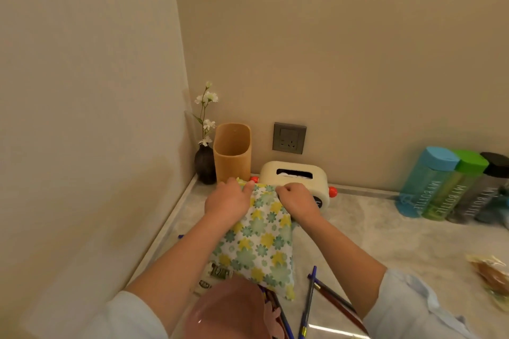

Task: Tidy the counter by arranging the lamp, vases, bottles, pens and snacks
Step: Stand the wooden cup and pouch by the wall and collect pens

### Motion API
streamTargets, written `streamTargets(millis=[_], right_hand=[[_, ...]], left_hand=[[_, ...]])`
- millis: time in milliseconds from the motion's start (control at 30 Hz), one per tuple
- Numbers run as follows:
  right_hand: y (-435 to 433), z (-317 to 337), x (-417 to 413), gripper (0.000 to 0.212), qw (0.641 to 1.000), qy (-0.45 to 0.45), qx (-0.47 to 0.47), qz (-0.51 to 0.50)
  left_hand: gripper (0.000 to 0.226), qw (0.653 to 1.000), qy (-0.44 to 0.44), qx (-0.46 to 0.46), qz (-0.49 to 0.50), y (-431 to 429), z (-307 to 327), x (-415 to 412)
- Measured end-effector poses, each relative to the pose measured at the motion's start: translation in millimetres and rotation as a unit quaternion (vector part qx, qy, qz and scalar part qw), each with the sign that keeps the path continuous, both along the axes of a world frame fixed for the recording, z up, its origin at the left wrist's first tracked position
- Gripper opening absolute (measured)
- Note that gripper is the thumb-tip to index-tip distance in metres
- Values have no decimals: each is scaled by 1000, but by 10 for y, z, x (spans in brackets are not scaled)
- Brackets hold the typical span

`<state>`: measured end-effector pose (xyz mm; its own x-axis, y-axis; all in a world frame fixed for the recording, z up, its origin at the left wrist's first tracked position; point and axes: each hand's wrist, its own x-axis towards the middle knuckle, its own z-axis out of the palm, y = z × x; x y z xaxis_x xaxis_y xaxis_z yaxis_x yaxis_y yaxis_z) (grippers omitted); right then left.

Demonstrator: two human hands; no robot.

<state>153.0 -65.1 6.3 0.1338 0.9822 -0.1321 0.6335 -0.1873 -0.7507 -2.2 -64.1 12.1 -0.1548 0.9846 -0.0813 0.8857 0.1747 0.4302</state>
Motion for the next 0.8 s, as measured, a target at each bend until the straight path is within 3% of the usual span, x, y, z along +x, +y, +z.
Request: streamTargets(millis=[200, 400, 500, 667, 800], right_hand=[[-34, 437, 472, 49, 999, 13, 2, -33], [-144, 620, 1259, 15, 995, -9, 92, -31], [-188, 694, 1596, 17, 991, -10, 132, -30], [-218, 641, 1902, 23, 986, -49, 162, 1], [-257, 320, 2257, 41, 986, -150, 54, 49]], left_hand=[[68, 992, -103, 60, -37, 27, 199, 484], [81, 967, -217, 117, -69, -95, 196, 1236], [83, 948, -271, 135, -93, -217, 151, 1657], [64, 952, -234, 174, -98, -357, 3, 2269], [47, 963, -207, 120, -122, -361, -148, 2455]])
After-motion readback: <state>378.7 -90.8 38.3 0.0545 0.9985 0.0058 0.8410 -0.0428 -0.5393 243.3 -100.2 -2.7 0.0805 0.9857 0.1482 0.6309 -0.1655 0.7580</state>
